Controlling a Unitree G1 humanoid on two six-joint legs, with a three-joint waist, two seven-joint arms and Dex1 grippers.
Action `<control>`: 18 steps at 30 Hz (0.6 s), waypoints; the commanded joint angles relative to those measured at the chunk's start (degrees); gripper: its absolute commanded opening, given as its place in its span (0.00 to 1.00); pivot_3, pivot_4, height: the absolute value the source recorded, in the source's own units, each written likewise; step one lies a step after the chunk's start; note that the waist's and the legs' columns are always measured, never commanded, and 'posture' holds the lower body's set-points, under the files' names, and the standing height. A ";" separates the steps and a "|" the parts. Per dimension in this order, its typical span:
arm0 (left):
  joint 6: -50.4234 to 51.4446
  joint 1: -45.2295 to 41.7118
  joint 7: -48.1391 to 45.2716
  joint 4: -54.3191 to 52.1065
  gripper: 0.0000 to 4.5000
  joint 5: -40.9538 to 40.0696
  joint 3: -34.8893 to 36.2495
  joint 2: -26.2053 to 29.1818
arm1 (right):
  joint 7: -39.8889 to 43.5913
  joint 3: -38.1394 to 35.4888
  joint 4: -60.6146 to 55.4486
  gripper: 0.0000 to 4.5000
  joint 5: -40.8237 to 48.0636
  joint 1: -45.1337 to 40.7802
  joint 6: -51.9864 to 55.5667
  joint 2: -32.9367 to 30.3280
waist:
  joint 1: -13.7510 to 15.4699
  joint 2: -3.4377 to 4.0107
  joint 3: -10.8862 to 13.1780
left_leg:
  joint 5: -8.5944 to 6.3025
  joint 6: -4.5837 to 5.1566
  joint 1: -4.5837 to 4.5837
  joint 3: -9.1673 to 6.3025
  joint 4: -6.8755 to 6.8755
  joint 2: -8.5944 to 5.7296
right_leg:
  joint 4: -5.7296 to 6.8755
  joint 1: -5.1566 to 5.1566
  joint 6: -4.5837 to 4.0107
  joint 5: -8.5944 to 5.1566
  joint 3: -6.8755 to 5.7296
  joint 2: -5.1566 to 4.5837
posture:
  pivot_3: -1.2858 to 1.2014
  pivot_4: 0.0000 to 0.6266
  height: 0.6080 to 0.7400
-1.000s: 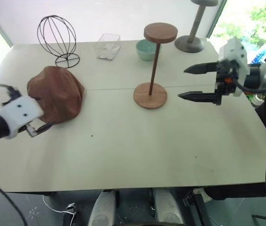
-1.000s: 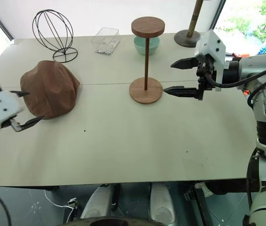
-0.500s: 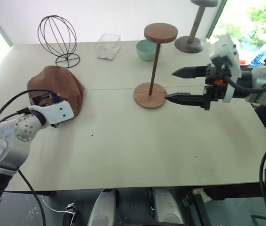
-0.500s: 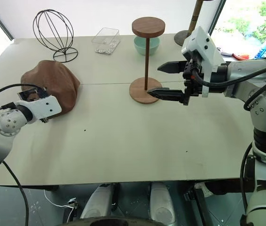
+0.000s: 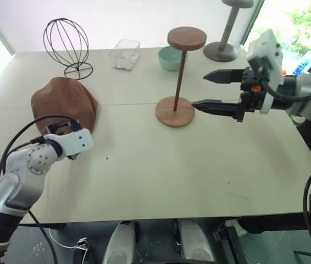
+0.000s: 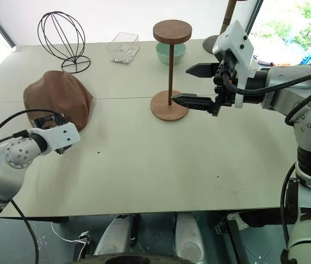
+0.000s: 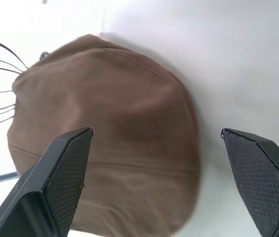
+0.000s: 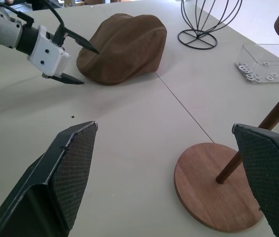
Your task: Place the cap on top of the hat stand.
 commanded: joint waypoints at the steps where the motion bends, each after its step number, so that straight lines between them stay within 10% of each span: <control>1: 0.52 0.85 0.68 -1.87 0.97 1.75 2.10 0.58 | 0.23 -1.73 -1.95 1.00 2.38 -2.09 0.28 -0.77 | 0.03 0.00 0.00 | 0.00 0.00 0.00 0.00 0.00 0.00 | 0.00 0.00 0.00 0.00 0.00 0.00 | 0.52 0.24 1.00; 18: -6.09 -4.19 12.83 15.65 0.97 11.75 -4.56 -5.83 | 1.28 -2.52 -3.02 1.00 10.72 -4.07 2.22 -1.91 | 0.40 0.18 -0.11 | 0.00 0.00 0.37 0.00 0.02 0.03 | 0.02 0.37 -0.24 0.00 -0.01 -0.01 | 0.52 0.24 1.00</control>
